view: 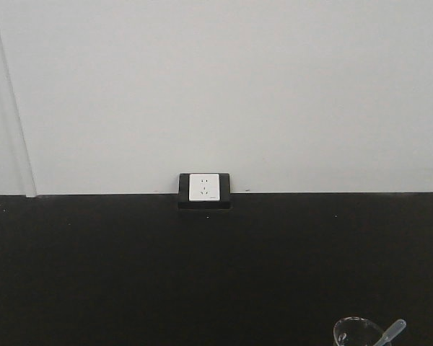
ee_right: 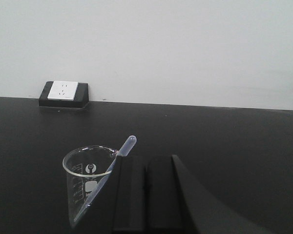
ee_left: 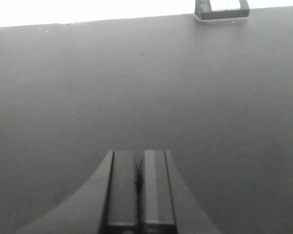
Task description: Grab transparent chemical and place on left bench
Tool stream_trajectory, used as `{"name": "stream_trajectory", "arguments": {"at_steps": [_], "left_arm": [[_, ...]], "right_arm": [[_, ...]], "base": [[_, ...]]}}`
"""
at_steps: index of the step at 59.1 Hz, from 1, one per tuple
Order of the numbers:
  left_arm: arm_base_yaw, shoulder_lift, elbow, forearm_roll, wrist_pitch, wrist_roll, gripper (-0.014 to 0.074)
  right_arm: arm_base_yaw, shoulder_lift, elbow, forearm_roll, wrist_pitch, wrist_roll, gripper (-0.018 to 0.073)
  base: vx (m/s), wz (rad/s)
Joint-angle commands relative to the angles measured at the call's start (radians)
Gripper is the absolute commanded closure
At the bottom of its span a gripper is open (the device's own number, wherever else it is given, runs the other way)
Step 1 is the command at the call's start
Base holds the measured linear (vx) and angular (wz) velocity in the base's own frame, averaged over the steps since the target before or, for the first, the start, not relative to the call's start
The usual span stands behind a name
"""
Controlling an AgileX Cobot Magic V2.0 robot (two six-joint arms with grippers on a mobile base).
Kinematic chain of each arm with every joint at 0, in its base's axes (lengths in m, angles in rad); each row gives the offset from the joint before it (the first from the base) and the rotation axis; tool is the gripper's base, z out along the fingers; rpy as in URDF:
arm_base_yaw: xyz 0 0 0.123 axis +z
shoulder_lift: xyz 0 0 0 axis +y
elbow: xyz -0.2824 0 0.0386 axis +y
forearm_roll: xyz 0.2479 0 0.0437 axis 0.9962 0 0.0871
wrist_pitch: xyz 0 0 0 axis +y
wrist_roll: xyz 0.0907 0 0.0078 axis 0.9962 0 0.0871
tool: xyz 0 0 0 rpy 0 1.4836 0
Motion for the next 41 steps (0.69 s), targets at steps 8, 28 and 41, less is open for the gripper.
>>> {"name": "stream_trajectory", "arguments": {"at_steps": [8, 28, 41], "left_arm": [[-0.002, -0.019, 0.016, -0.001, -0.078, -0.008, 0.0600], [-0.002, -0.019, 0.016, -0.001, -0.078, -0.008, 0.0600], [-0.002, -0.019, 0.016, -0.001, -0.078, -0.008, 0.0600]], "right_arm": [[0.000, -0.014, 0.007, -0.011, -0.089, -0.006, 0.0566], [0.000, 0.058, -0.196, 0.014, -0.127, -0.020, 0.0566], [0.000, 0.310, -0.412, 0.006, -0.149, -0.031, 0.0566]], "base": [[0.00, 0.00], [0.00, 0.00], [0.00, 0.00]]}}
